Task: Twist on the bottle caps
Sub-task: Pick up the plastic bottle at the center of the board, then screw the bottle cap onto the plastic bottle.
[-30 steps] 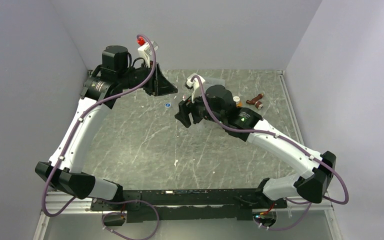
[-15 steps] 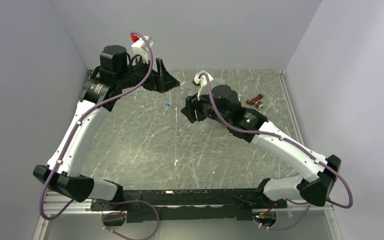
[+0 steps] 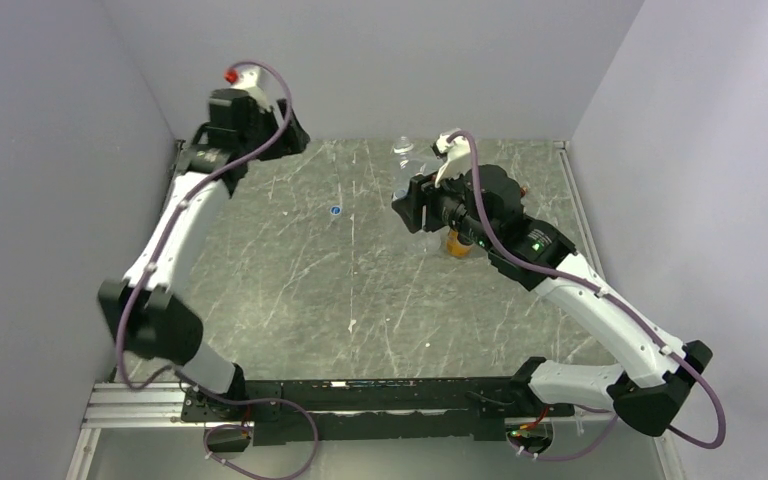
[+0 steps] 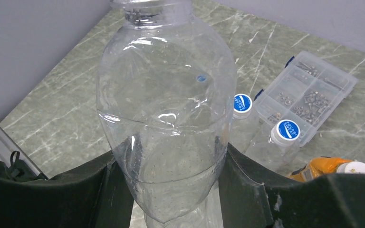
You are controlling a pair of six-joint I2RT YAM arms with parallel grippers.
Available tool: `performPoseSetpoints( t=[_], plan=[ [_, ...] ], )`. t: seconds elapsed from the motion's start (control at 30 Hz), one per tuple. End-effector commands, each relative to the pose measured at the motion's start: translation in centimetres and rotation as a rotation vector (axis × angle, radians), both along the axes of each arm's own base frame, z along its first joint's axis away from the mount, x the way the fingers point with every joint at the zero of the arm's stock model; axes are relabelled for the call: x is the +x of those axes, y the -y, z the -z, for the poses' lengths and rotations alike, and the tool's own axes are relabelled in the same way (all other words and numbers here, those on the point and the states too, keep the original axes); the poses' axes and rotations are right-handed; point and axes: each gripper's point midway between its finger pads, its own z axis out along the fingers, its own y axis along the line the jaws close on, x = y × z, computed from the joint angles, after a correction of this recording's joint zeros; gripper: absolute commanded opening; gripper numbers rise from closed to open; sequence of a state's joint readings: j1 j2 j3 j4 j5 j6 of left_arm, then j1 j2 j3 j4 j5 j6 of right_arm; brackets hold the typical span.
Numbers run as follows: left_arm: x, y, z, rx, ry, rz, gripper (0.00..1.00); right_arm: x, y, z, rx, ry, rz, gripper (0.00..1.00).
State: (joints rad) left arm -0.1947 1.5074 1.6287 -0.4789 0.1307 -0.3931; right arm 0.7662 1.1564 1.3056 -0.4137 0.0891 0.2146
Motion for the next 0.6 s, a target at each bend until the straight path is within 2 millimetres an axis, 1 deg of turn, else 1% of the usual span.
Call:
performPoseSetpoints(
  t=[0.0,0.03,0.13,0.2,0.27,0.4,0.47,0.57],
  plan=[
    [3.6,0.4,10.1,0.146,-0.166,-0.045,0.78,-0.5,0.7,-2.0,0.049,0.023,0.023,0.41],
    [4.2,0.3,11.6,0.184,-0.182,-0.074,0.78,-0.6,0.9,-2.2,0.053,0.024,0.025,0.41],
    [5.6,1.7,15.7,0.197,-0.236,-0.058,0.78,-0.9,1.0,-2.5,0.062,0.022,0.023,0.41],
    [6.4,3.0,18.1,0.21,-0.258,-0.035,0.77,-1.1,1.1,-2.7,0.069,0.019,0.022,0.41],
    [6.7,4.7,20.2,0.242,-0.282,-0.006,0.76,-1.2,1.2,-2.6,0.068,0.016,0.024,0.41],
    [7.1,7.1,23.6,0.29,-0.317,0.019,0.7,-1.3,1.8,-2.6,0.056,0.021,0.039,0.41],
    [7.2,7.6,25.2,0.313,-0.331,0.017,0.67,-1.4,1.9,-2.9,0.055,0.027,0.04,0.41],
    [7.3,7.5,27.1,0.359,-0.364,-0.01,0.63,-1.5,2.1,-3.1,0.054,0.032,0.038,0.41]
  ],
)
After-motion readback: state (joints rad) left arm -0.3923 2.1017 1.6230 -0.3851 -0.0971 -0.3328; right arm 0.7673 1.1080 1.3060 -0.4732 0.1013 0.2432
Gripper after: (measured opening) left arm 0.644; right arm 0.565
